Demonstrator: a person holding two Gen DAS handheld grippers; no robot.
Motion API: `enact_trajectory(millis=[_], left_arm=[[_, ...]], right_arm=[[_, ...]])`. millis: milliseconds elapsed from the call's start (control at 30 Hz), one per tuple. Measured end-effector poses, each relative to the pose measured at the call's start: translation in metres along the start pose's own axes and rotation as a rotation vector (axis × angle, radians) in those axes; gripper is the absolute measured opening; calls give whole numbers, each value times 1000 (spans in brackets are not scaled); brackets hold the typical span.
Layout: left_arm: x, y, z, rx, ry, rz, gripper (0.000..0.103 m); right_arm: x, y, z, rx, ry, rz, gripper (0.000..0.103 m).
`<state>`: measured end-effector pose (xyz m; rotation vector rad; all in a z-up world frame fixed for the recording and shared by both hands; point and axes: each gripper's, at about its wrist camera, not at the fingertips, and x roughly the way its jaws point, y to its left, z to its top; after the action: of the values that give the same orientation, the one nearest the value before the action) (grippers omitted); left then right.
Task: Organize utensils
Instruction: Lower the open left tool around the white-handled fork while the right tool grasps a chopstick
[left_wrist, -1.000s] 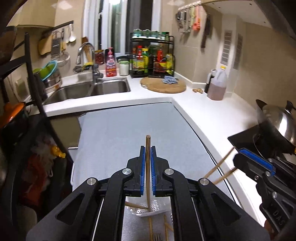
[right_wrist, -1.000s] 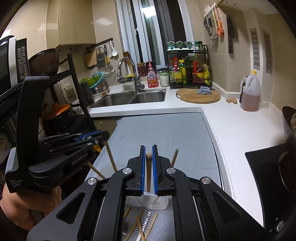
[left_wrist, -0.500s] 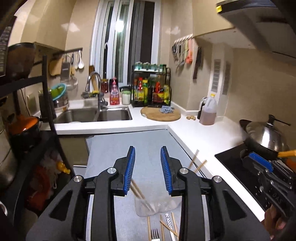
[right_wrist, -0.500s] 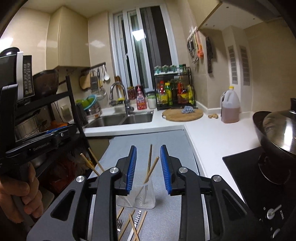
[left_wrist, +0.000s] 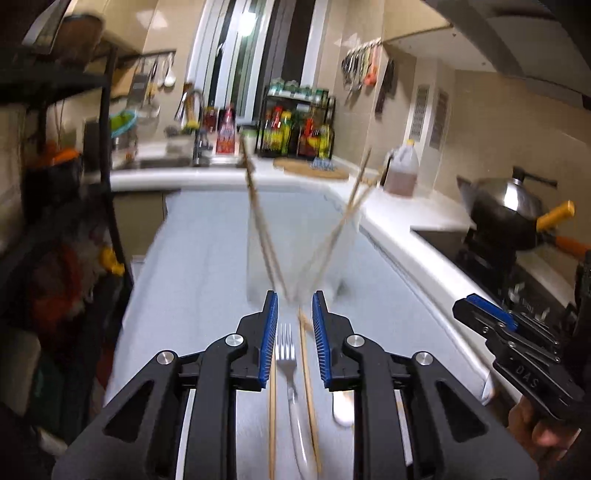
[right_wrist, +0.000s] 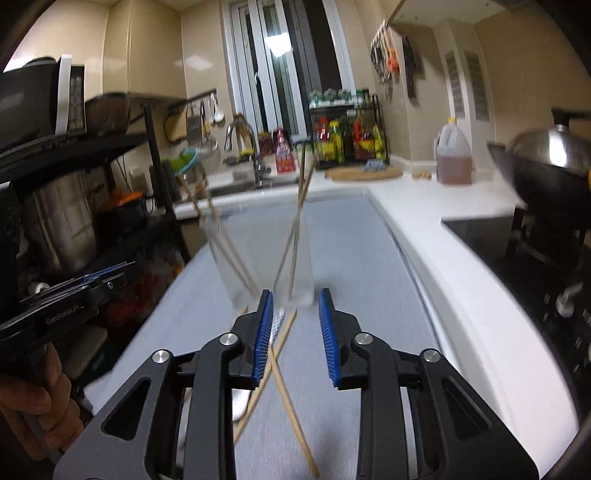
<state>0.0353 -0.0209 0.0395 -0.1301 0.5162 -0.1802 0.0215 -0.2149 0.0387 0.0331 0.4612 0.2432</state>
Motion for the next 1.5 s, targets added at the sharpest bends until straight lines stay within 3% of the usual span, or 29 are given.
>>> enact_trajectory(millis=[200, 400, 733, 933, 1300, 1500], left_arm=[[7, 4, -77, -43, 70, 12, 20], [10, 0, -107, -26, 103, 35, 20], [16, -9, -113, -5, 110, 29, 20], [17, -10, -114, -2, 107, 30, 21], [11, 0, -116, -34, 88, 42, 18], [11, -3, -118, -10, 82, 56, 18]], right_arm=[[13, -18, -67, 37, 101, 10, 24], [24, -18, -86, 10, 129, 16, 24], [34, -8, -96, -49, 153, 12, 23], [35, 4, -98, -108, 150, 20, 6], [19, -6, -91, -68, 69, -88, 6], [30, -17, -96, -33, 128, -132, 7]])
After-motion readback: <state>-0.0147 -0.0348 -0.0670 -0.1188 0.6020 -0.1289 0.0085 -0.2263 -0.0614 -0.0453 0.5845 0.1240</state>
